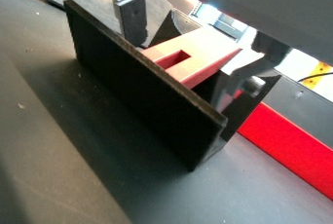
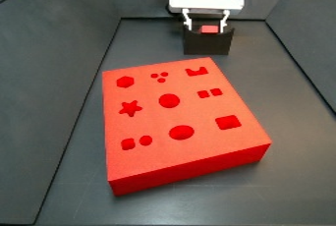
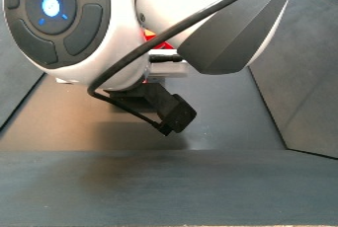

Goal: Pick up the double-square object. Move up. Rotate the double-square object. Place the double-square object on the fixture. Regrasp the double-square object. Move to above the board. Insert the double-square object.
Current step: Regrasp the double-square object.

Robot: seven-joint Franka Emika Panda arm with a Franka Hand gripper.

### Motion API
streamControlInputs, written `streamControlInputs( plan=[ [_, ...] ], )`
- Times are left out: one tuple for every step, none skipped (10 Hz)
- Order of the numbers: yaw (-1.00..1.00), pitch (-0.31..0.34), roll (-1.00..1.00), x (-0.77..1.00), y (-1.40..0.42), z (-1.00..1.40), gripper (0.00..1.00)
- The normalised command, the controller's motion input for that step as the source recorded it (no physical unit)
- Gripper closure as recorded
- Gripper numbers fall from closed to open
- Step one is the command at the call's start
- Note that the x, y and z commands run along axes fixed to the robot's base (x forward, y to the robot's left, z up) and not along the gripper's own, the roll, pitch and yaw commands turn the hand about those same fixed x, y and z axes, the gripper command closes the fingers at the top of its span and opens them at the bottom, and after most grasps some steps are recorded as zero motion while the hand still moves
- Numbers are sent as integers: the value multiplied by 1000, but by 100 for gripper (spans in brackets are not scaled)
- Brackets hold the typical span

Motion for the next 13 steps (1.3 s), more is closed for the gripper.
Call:
streamControlInputs(
  plan=[
    [-84,-18,12,0,0,1000,0],
    [-71,-16,24,-9,6,1000,0],
    [-48,-15,38,-24,5,1000,0],
    [-20,-10,56,-32,-1,1000,0],
    [-9,-3,61,-37,1,1000,0],
    [4,9,59,-39,1,864,0],
    [10,22,51,-37,1,689,0],
    [8,38,42,-33,4,447,0],
    [7,43,40,-29,5,326,0],
    [45,66,1000,-80,-1000,925,0],
    [45,66,1000,-72,-1000,878,0],
    [43,52,1000,-107,-1000,831,0],
    [42,47,1000,-127,-1000,790,0]
  ],
)
